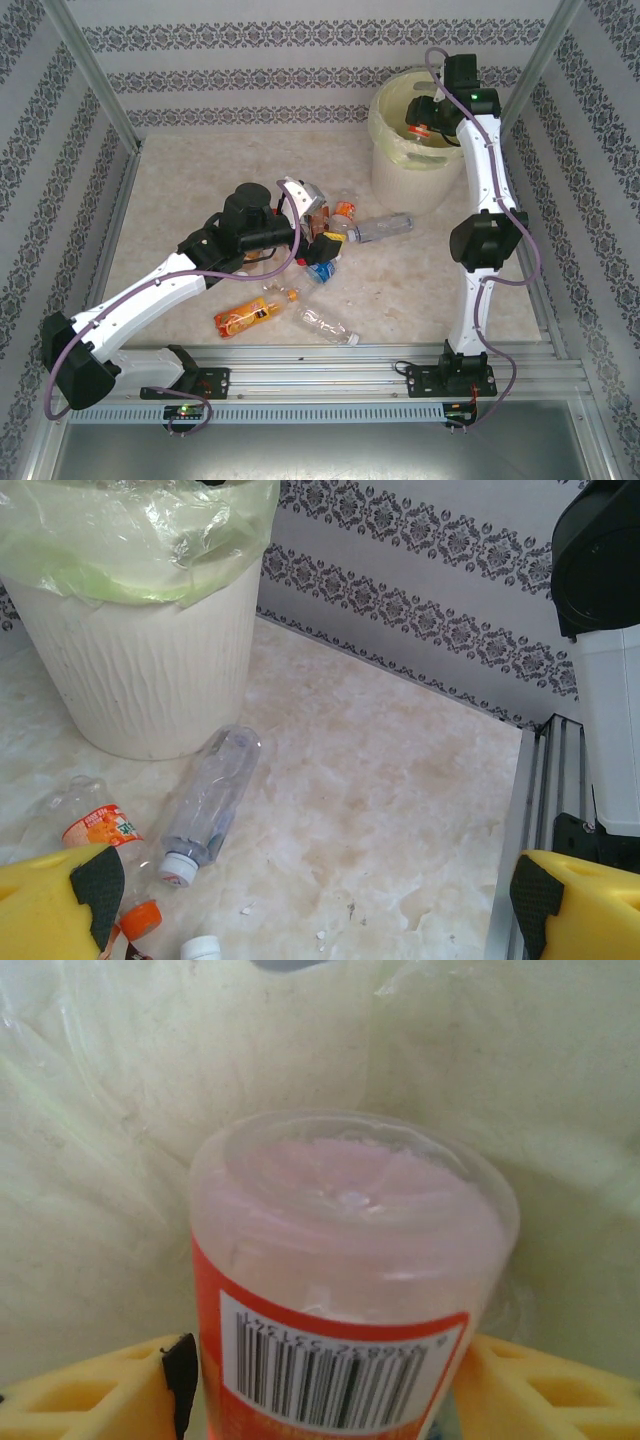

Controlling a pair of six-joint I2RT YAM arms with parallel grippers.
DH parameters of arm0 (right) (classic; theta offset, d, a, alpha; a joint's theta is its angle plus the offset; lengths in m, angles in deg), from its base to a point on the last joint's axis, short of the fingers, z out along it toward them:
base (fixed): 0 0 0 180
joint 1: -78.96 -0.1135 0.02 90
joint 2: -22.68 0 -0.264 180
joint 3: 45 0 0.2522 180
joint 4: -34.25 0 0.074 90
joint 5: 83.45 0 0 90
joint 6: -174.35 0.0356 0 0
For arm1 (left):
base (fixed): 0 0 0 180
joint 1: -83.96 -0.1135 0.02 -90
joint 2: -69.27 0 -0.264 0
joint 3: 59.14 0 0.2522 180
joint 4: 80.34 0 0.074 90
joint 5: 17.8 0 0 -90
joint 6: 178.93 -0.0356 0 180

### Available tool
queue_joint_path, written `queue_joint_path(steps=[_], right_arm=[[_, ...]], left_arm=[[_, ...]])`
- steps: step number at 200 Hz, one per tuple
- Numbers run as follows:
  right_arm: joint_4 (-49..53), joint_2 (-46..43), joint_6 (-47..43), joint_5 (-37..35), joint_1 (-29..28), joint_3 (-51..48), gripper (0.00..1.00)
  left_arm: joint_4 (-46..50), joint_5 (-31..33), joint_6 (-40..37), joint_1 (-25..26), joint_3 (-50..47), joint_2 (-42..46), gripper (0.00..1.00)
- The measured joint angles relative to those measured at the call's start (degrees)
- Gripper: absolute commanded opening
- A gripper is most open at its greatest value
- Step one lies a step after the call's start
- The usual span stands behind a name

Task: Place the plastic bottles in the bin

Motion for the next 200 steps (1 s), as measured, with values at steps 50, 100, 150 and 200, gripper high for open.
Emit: queue_joint_path(steps=[50, 100, 150, 200], right_arm=[[0.0, -0.1, -0.2, 0.2, 0.0, 1.8, 0.8], [0.0, -0.5, -0.6, 0.2, 0.0, 1.8, 0.81], [0.0, -4.8, -2.0, 0.2, -0.1, 1.7, 0.83], [-3.3, -17.1, -5.2, 1.5, -2.8, -8.1, 0.84]], left_arm=[[0.1, 0.0, 0.0, 0.0, 0.0, -0.2, 1.0], [0.1, 0.0, 0.0, 0.0, 0.0, -0.2, 1.0], [0.1, 0.0, 0.0, 0.0, 0.0, -0.2, 1.0], [0.1, 0.0, -0.2, 0.0, 0.0, -0.2, 1.0]])
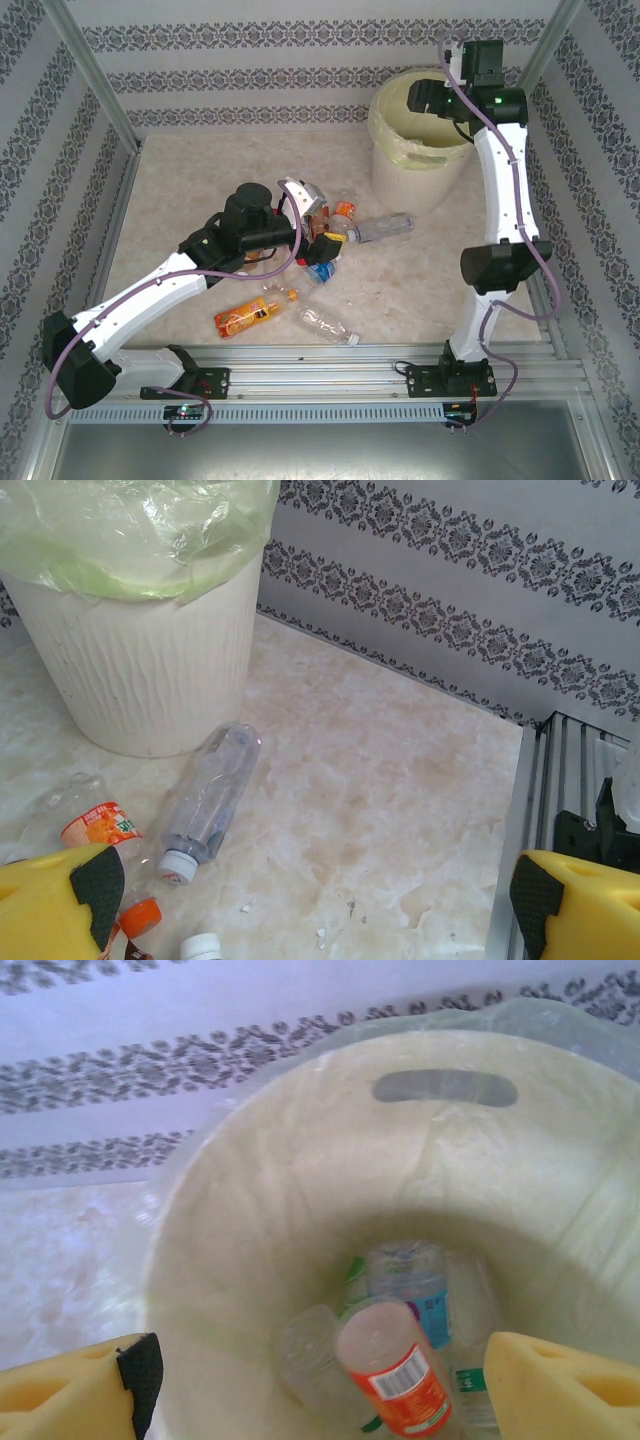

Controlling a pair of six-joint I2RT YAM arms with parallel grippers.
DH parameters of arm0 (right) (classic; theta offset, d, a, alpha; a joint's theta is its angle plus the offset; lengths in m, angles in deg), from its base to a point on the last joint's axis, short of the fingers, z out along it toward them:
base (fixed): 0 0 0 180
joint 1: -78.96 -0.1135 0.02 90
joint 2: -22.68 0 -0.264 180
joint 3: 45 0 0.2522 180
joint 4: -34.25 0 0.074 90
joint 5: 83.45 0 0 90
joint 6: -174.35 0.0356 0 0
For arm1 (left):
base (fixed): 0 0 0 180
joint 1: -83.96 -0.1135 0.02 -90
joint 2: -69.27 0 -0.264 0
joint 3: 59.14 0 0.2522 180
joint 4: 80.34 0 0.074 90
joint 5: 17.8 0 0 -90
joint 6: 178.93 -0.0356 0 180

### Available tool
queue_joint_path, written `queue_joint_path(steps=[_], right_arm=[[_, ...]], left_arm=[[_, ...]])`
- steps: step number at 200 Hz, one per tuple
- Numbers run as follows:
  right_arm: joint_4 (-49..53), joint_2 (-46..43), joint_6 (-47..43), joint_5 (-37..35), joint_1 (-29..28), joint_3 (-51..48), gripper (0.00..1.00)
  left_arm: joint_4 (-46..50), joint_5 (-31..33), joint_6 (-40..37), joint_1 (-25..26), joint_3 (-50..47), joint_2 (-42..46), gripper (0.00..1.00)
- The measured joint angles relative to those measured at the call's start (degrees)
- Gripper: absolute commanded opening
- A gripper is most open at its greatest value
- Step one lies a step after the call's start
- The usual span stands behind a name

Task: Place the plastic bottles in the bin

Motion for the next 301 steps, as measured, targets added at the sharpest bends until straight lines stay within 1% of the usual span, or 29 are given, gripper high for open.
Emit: queue_joint_path(steps=[21, 36, 56, 83, 102, 134, 151, 178, 222, 242, 265, 280, 301], right_arm=[[-2.6, -7.0, -1.0, 0.3, -3.0, -8.5, 0.84], [-6.1, -13.2, -1.2, 1.0, -5.7, -17.6, 0.84], [-11.3, -21.9, 0.0, 4.8, -8.2, -31.2, 0.84], [-17.4, -31.3, 2.1, 9.4, -9.0, -46.5, 0.84], [-20.1, -35.9, 2.9, 12.6, -9.4, -54.2, 0.85], [-23.3, -42.0, 3.6, 18.0, -11.9, -65.0, 0.87], [-23.8, -43.9, 3.8, 18.9, -13.9, -68.8, 0.87], [-24.4, -44.9, 3.8, 18.0, -19.4, -72.8, 0.87], [-24.8, -45.5, 3.8, 15.5, -28.8, -78.7, 0.88], [-24.8, -45.7, 3.7, 13.9, -32.0, -81.0, 0.91], [-24.5, -45.5, 3.8, 9.9, -36.3, -82.3, 0.93], [-24.3, -44.4, 3.7, 7.1, -39.8, -82.4, 0.94], [-24.2, -41.7, 3.5, 4.4, -43.1, -82.4, 0.95]], left_arm=[[0.5, -0.1, -0.3, -0.2, 0.2, 0.0, 1.0], [0.7, -0.2, -0.3, -0.3, 0.6, 0.0, 1.0], [0.7, -0.2, -0.3, -0.3, 0.9, 0.0, 1.0], [2.1, -0.2, -0.3, -0.3, 2.5, -0.3, 1.0], [3.7, -0.2, -0.7, -0.3, 4.9, -0.8, 1.0], [5.3, -0.2, -1.5, -0.4, 6.4, -0.9, 1.0], [7.6, -0.2, -1.8, -0.4, 6.8, -0.9, 1.0], [13.3, -1.6, -3.4, -0.4, 10.0, -0.9, 1.0], [28.9, -5.4, -9.0, -0.7, 18.4, 0.0, 1.0], [36.0, -5.6, -10.6, -0.7, 18.7, 2.9, 1.0], [42.6, -5.0, -10.8, -0.7, 18.6, 7.5, 1.0], [45.3, -4.2, -10.4, -0.7, 18.2, 10.8, 1.0], [48.0, -3.1, -9.3, -0.7, 16.7, 14.8, 1.0]])
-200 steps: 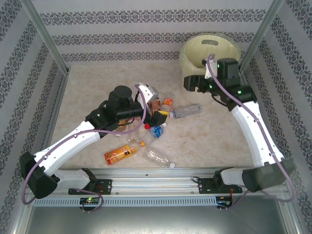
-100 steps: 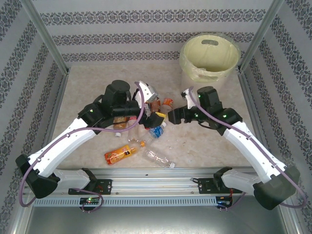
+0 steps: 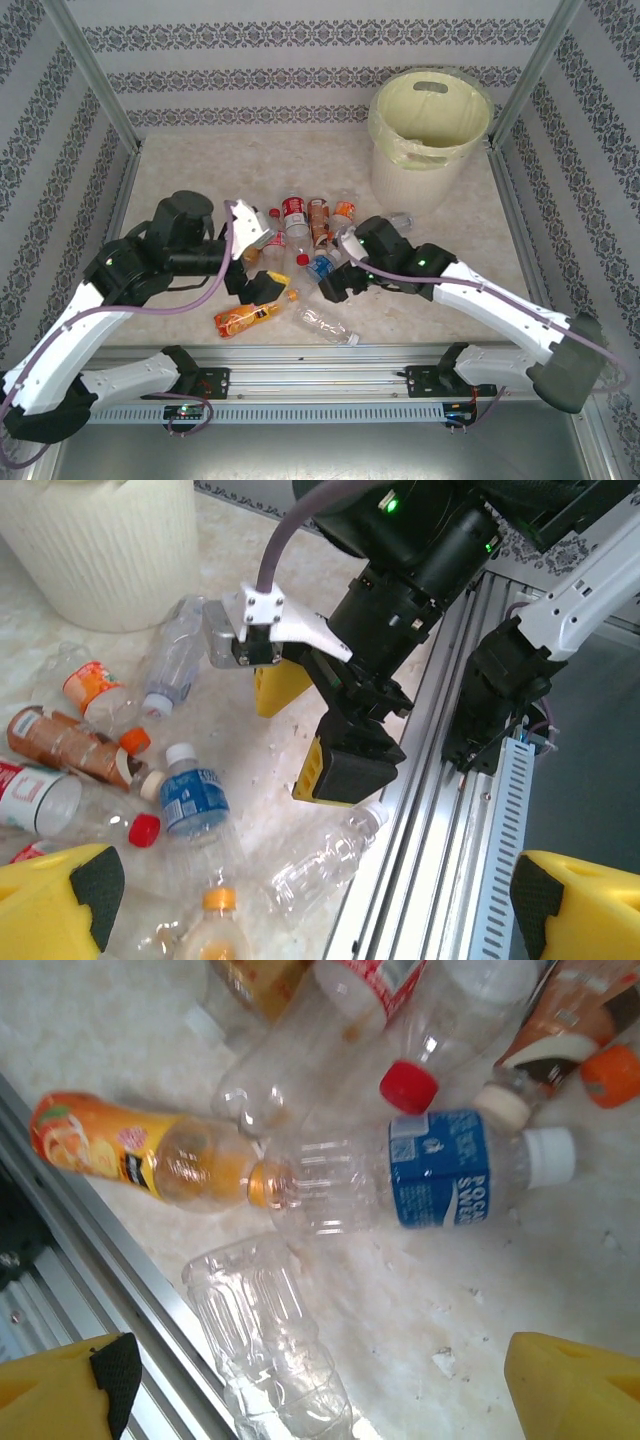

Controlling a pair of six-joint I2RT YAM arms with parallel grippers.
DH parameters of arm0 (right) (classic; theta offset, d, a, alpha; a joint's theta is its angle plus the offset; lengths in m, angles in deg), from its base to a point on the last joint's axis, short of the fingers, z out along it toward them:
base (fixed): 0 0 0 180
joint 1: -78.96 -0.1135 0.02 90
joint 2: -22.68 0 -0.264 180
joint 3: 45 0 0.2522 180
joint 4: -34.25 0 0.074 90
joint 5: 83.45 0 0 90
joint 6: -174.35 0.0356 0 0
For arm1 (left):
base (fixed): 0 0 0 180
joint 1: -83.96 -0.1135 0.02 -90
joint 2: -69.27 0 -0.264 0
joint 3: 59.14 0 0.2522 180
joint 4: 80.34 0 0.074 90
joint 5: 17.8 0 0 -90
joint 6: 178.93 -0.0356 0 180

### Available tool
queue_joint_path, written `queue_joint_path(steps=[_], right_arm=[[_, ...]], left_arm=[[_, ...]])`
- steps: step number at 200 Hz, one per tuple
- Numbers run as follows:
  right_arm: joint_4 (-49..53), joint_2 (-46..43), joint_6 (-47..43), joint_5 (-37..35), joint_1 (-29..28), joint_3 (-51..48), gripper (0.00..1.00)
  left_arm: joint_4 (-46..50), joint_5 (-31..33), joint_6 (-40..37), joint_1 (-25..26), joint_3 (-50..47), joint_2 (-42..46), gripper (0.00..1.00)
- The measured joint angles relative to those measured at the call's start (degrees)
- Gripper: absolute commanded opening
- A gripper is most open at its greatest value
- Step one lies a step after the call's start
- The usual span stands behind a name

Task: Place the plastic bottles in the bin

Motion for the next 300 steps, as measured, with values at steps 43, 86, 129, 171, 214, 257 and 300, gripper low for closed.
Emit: queue_joint_path(steps=[43, 86, 129, 171, 214, 257, 300], right_arm=[[-0.1, 3.7, -0.2, -3.2, -3.4, -0.5, 0.97], [-1.0, 6.3, -0.4, -3.7, -6.3, -1.4, 0.97], [-2.5, 10.2, -0.3, -4.1, -9.7, -2.0, 0.95], [-4.5, 12.8, 0.3, -5.4, -12.4, -4.2, 0.93], [-5.8, 14.3, 1.6, -8.1, -15.1, -5.7, 0.93], [-6.4, 15.8, 3.3, -10.7, -15.7, -6.3, 0.94], [-6.4, 16.0, 4.9, -11.6, -17.6, -6.3, 0.91]], left_arm=[[3.4, 1.6, 3.4, 0.0, -4.7, 4.3, 1.0], [5.1, 2.3, 5.6, 0.0, -6.4, 7.2, 1.0], [5.1, 3.3, 7.1, 0.0, -7.7, 8.3, 1.0], [3.7, 3.6, 8.1, 0.0, -8.9, 8.1, 1.0], [1.5, 4.0, 8.9, 0.0, -10.6, 8.9, 1.0], [1.2, 6.2, 8.9, 0.0, -10.7, 9.0, 1.0], [-0.7, 7.7, 9.8, 0.0, -11.7, 10.2, 1.0]])
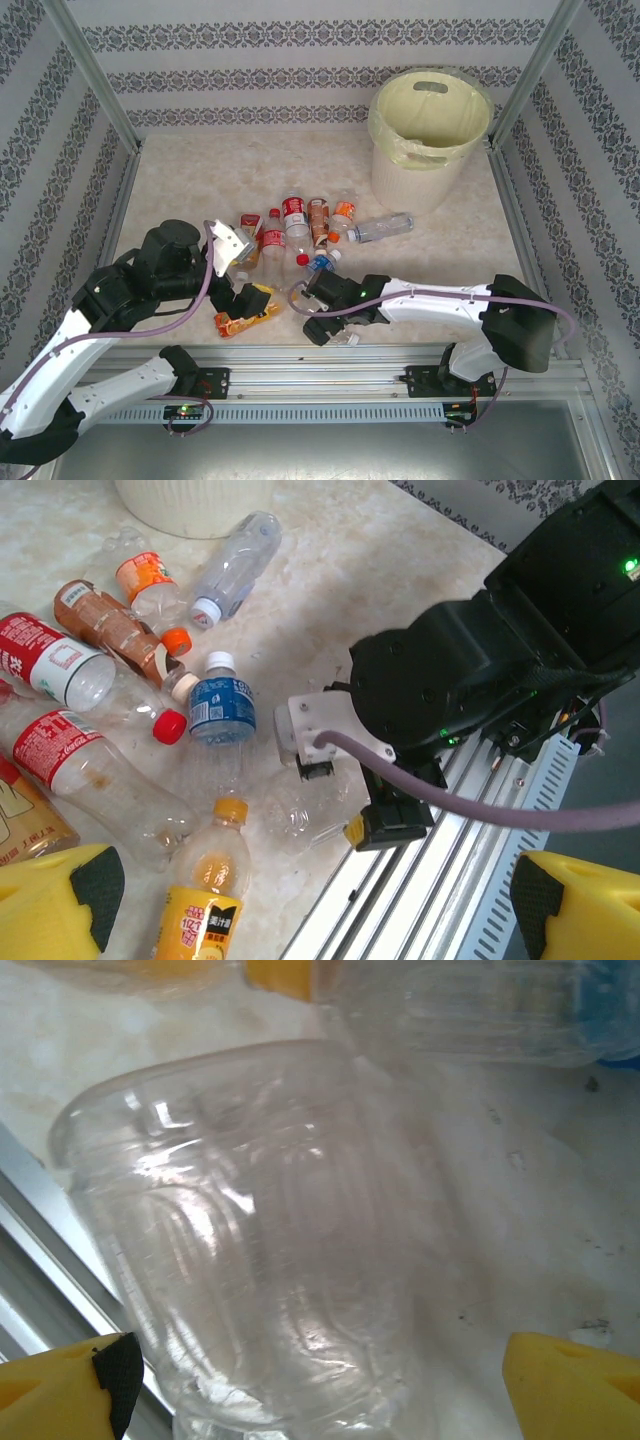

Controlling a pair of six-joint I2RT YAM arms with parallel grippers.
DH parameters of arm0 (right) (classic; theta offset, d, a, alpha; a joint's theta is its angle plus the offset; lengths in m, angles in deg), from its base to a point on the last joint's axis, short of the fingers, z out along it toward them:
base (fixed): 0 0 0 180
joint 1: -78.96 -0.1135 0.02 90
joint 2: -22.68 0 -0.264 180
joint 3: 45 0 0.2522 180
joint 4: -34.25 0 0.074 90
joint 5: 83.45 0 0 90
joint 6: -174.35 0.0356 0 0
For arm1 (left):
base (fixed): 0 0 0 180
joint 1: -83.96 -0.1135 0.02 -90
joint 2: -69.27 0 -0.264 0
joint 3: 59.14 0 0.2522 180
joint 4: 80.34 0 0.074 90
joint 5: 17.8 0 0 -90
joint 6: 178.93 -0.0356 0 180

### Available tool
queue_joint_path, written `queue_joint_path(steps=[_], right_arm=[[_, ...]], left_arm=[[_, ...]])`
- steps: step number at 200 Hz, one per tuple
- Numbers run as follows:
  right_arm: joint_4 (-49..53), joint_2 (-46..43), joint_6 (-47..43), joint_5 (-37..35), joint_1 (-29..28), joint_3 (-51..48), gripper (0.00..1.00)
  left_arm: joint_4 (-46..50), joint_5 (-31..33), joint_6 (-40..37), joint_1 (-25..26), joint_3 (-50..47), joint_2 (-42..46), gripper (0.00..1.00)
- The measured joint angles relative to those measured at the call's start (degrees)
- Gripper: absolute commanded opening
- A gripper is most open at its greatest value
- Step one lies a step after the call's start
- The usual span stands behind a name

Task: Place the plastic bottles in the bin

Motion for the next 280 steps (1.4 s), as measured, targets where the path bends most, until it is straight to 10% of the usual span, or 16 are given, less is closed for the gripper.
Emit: queue_joint_path(steps=[110, 280], right_arm=[[-0.1, 0.6, 1.5, -5.7, -3.0, -3.6, 0.85], [-2.0, -3.0, 1.5, -9.6, -2.0, -5.6, 0.56]], left_arm=[[-11.4, 1.5, 5.3, 0.0, -22.7, 15.8, 0.99], [-11.3, 6.3, 6.9, 1.9, -23.6, 18.4, 1.0]])
